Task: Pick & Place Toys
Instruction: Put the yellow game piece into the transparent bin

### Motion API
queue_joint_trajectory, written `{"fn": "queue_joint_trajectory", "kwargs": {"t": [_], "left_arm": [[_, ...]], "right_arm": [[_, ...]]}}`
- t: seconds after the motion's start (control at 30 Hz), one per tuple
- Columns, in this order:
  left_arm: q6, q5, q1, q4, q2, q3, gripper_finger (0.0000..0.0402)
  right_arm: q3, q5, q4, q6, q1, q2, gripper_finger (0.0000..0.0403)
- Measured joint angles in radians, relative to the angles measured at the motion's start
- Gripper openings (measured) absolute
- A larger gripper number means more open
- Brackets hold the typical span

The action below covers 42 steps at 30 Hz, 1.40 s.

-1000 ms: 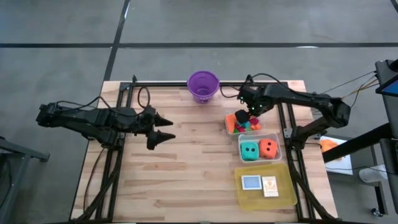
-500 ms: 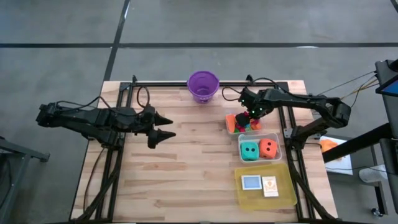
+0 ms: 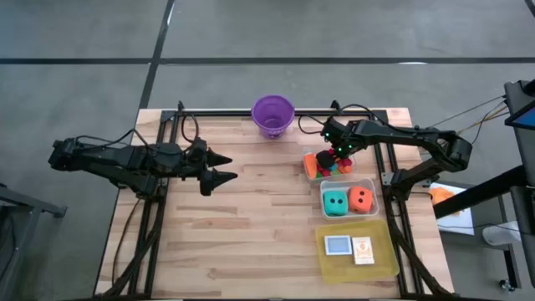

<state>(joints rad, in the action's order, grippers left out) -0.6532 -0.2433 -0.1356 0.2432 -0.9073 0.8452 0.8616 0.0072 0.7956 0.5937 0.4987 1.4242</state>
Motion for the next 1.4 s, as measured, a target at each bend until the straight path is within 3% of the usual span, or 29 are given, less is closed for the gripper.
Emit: {"fn": "queue_joint_trajectory", "kwargs": {"t": [0.3, 0.67, 1.4], "left_arm": [[-0.001, -0.001, 0.000, 0.000, 0.000, 0.000, 0.0372], [-0.010, -0.004, 0.000, 0.000, 0.000, 0.000, 0.0372], [-0.029, -0.023, 0.000, 0.001, 0.000, 0.000, 0.0372]], "right_arm": [[-0.002, -0.001, -0.003, -0.015, -0.001, 0.001, 0.0283], [-0.002, 0.000, -0.003, -0.019, -0.001, 0.001, 0.0356], [-0.001, -0.008, 0.003, -0.021, -0.003, -0.009, 0.0361]]}}
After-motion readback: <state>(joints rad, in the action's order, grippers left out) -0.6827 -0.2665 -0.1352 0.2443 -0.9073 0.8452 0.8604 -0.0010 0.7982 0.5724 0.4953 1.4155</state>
